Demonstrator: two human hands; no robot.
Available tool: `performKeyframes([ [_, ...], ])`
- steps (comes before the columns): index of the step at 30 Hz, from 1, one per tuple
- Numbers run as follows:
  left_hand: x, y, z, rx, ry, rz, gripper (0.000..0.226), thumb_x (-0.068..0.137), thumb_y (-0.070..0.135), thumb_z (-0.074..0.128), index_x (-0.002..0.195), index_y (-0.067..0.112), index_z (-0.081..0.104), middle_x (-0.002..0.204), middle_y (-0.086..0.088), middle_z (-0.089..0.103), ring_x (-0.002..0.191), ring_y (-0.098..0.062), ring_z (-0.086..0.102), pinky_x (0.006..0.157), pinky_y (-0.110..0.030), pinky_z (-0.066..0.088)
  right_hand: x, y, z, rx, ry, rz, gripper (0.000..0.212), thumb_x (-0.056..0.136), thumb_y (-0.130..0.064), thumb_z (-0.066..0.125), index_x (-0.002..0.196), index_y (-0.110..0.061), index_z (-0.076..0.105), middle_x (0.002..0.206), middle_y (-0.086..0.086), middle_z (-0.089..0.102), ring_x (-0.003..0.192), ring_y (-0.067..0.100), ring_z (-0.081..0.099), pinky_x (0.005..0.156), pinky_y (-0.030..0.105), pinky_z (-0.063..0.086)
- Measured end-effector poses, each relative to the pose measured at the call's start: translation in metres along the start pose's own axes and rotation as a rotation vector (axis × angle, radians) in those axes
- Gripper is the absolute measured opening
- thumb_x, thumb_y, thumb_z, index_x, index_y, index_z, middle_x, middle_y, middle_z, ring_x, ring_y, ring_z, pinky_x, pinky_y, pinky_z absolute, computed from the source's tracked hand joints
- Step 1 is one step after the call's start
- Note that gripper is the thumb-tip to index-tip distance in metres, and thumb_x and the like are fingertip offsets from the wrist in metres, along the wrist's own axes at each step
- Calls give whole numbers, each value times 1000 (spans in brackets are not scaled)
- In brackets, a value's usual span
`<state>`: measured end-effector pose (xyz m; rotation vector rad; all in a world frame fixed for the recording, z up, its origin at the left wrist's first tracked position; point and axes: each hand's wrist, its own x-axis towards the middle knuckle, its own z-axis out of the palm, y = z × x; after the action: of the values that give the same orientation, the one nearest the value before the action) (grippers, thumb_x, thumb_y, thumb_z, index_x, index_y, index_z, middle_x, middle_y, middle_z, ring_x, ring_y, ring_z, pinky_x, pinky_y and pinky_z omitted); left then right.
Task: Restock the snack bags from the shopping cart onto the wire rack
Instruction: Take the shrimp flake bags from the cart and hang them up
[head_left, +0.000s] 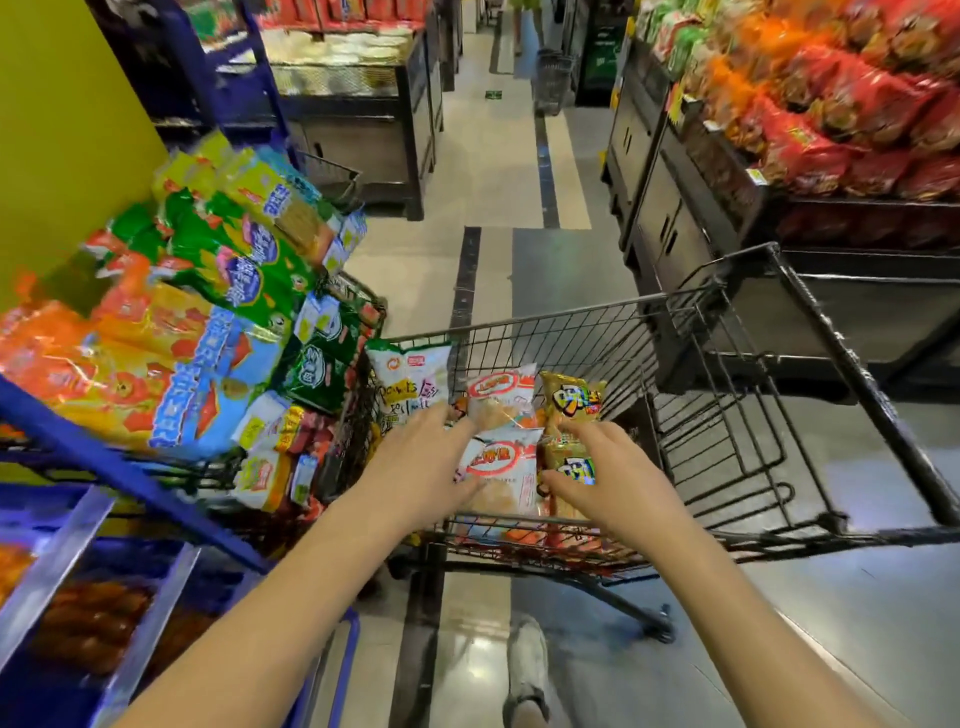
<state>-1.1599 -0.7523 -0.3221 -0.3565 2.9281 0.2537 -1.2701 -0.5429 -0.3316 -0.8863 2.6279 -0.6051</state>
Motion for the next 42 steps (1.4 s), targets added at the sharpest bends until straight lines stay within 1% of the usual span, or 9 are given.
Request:
performKeyframes([
  [10,122,-6,27,-36,-147,-51,70,99,53,56,157,24,31,147,-6,38,137,-28,40,107,-41,43,117,66,14,69,-164,8,68,94,-54,63,153,-29,39,152,-4,42,138,18,46,108,40,46],
  [13,137,-9,37,-30,-188,-68,70,99,55,53,159,26,28,149,-5,38,139,-27,40,106,-44,45,135,73,21,75,-204,31,66,95,-53,63,152,-30,39,150,-2,40,134,21,50,102,39,49],
  [16,150,-13,46,-47,-227,-75,73,100,54,54,161,26,25,155,-4,34,144,-26,34,107,-42,43,148,77,33,105,-225,45,64,95,-51,65,150,-30,41,154,-2,38,135,20,48,104,38,47],
  [22,167,-32,74,-136,-280,-87,66,97,55,60,153,28,39,150,-1,38,141,-23,39,108,-41,45,167,83,64,120,-309,128,65,95,-50,65,152,-31,40,153,-6,42,139,16,43,104,35,44],
  [28,178,-48,101,-201,-328,-84,66,98,54,57,155,29,35,153,0,35,143,-22,35,110,-42,43,175,92,94,144,-357,176,65,95,-49,66,152,-29,41,157,-5,40,137,18,48,104,36,48],
  [32,180,-58,117,-281,-358,-96,69,97,58,58,156,29,35,154,1,35,143,-22,36,110,-44,42,183,102,120,176,-410,257,65,90,-53,69,145,-30,45,142,-5,50,112,13,55,95,36,53],
  [34,180,-62,124,-305,-369,-105,71,96,61,57,156,31,35,153,2,36,142,-22,39,110,-44,42,186,108,136,190,-447,303,64,85,-58,71,137,-30,47,132,-4,56,108,13,56,89,39,55],
  [39,181,-70,140,-349,-376,-140,80,93,70,54,157,27,36,154,3,38,142,-20,39,115,-39,38,198,120,174,267,-565,442,75,79,-59,79,133,-19,47,126,-1,56,106,17,56,81,32,50],
  [42,179,-76,150,-380,-375,-167,77,95,66,56,158,26,35,154,3,38,144,-17,37,116,-35,37,203,123,196,301,-600,516,89,75,-60,83,140,-13,44,136,3,56,114,19,56,83,30,46],
])
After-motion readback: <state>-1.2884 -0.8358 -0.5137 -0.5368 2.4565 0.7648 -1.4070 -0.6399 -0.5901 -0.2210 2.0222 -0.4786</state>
